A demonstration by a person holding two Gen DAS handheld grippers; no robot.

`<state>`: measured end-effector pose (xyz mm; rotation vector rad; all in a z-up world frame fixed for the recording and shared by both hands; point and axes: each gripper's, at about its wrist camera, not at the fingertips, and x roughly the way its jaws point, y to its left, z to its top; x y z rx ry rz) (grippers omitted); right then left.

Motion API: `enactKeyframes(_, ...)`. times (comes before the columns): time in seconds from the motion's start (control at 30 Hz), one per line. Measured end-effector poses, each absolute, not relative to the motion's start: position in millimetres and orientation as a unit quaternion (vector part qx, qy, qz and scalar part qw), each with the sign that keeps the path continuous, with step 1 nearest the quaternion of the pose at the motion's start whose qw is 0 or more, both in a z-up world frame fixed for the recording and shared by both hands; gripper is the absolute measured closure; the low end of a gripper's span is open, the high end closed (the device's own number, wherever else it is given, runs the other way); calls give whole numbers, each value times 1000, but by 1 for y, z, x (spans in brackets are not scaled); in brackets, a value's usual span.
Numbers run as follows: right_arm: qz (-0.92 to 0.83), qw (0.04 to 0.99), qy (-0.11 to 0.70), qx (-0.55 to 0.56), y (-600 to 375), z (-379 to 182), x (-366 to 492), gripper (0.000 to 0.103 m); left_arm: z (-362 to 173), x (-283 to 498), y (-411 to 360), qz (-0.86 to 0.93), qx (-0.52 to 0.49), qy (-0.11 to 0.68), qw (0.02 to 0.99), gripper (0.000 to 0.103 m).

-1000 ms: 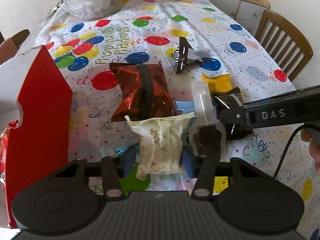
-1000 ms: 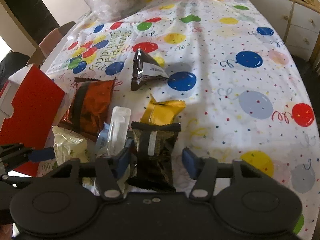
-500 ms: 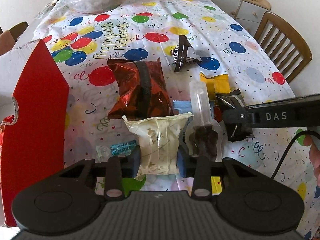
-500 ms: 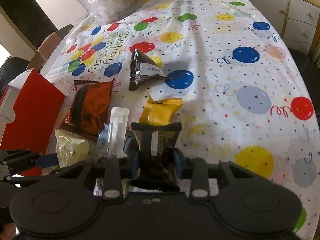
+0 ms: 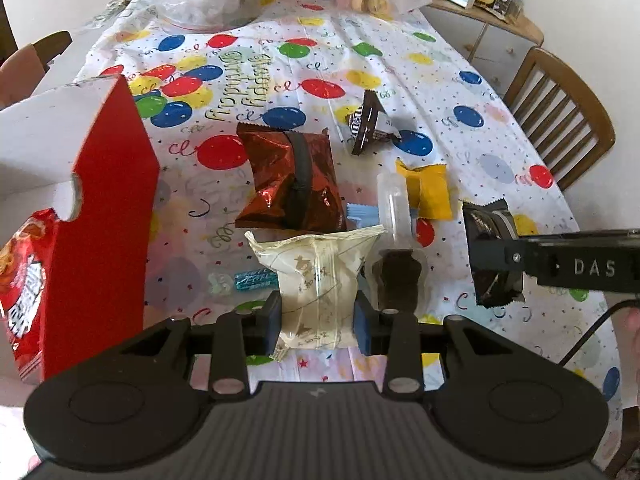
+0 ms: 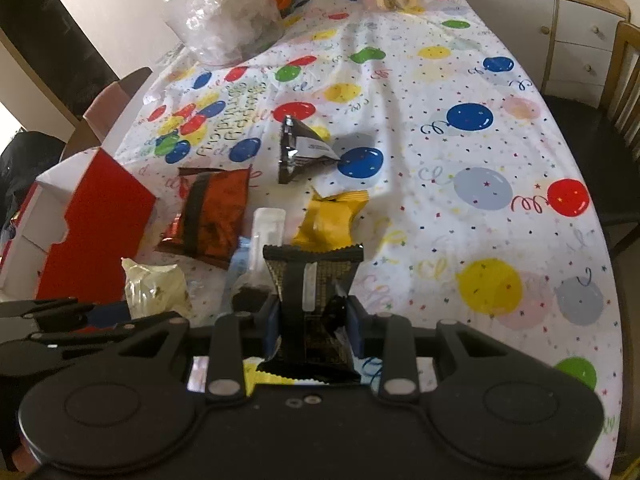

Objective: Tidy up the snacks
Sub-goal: 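Lift both packets and carry them over the cardboard box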

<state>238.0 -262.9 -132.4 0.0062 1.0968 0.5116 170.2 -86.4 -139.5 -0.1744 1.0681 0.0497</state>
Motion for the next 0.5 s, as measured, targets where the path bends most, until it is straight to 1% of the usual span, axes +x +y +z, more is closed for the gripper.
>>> enactKeyframes(0.5,256,829,497,-10,-235,-87,186,71,-90,129,-57,13,-110,500,859,68)
